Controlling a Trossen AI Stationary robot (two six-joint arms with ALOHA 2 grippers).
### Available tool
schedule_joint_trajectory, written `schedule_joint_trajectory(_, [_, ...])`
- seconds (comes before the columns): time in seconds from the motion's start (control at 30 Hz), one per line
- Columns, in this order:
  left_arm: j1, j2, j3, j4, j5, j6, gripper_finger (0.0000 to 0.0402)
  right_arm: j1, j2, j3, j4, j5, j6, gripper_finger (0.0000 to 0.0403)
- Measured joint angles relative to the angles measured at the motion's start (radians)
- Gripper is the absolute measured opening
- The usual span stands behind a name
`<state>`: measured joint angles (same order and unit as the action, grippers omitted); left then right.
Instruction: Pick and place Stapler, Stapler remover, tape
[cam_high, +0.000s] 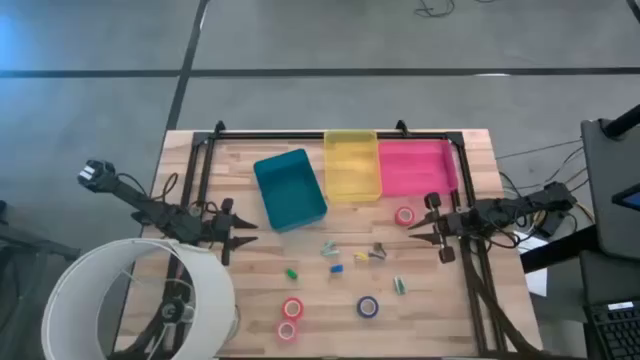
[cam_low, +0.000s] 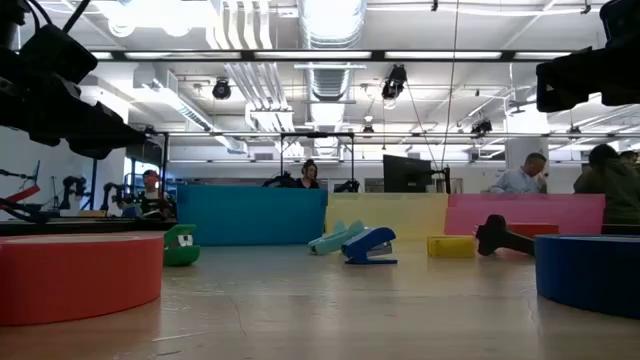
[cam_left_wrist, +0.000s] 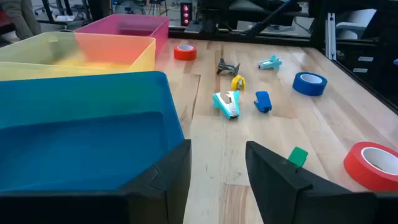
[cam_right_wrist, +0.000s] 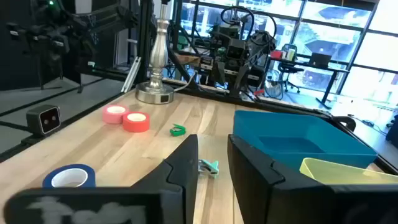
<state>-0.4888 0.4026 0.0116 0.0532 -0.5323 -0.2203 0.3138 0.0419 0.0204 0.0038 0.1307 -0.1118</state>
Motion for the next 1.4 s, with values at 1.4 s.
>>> schedule_joint_trajectory(1.4, [0.0,0.0,0.0,0.0,0.0,0.0,0.0156,0.0,0.0,0.0,0.0,0.0,0.0,0.0076])
